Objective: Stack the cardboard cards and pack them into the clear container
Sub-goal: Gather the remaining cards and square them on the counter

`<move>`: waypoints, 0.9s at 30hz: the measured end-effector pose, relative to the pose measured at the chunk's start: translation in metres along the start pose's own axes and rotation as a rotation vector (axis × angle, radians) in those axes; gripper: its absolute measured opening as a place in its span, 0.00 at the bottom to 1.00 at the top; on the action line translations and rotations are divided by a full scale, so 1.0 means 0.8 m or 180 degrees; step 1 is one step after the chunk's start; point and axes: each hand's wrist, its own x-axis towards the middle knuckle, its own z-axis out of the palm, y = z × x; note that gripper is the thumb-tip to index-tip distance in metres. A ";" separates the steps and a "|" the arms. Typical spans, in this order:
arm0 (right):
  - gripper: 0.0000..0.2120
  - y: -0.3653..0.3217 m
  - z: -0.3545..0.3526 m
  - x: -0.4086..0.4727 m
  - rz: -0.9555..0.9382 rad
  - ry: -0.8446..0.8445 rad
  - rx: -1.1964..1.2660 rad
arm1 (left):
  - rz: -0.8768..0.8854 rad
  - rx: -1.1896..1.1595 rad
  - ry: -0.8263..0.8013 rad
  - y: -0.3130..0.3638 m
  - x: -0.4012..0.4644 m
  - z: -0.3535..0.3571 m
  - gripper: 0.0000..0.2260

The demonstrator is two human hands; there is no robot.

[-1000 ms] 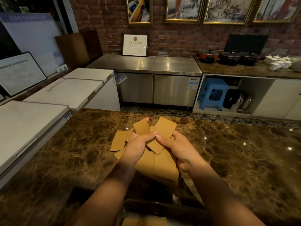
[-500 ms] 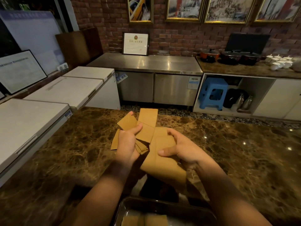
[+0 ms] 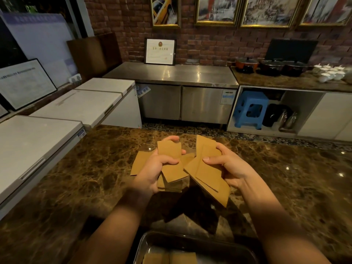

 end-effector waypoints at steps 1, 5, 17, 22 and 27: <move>0.32 0.000 -0.001 -0.001 0.0057 -0.0084 -0.0103 | -0.0018 0.0050 -0.0031 -0.002 -0.001 -0.002 0.26; 0.32 0.001 -0.005 -0.001 0.0349 -0.0428 -0.0137 | 0.0012 0.0492 0.0081 -0.007 0.001 -0.006 0.19; 0.29 0.027 0.053 -0.009 0.0162 0.0305 0.0698 | 0.1058 -0.0534 0.1077 -0.026 0.005 0.023 0.27; 0.31 0.032 0.049 -0.012 -0.0122 0.0255 0.0480 | 0.0952 -0.1263 0.1156 -0.009 0.008 0.016 0.23; 0.43 0.026 0.034 -0.012 -0.0532 0.0141 0.0368 | 0.0272 -0.0540 0.0899 0.003 0.006 0.010 0.10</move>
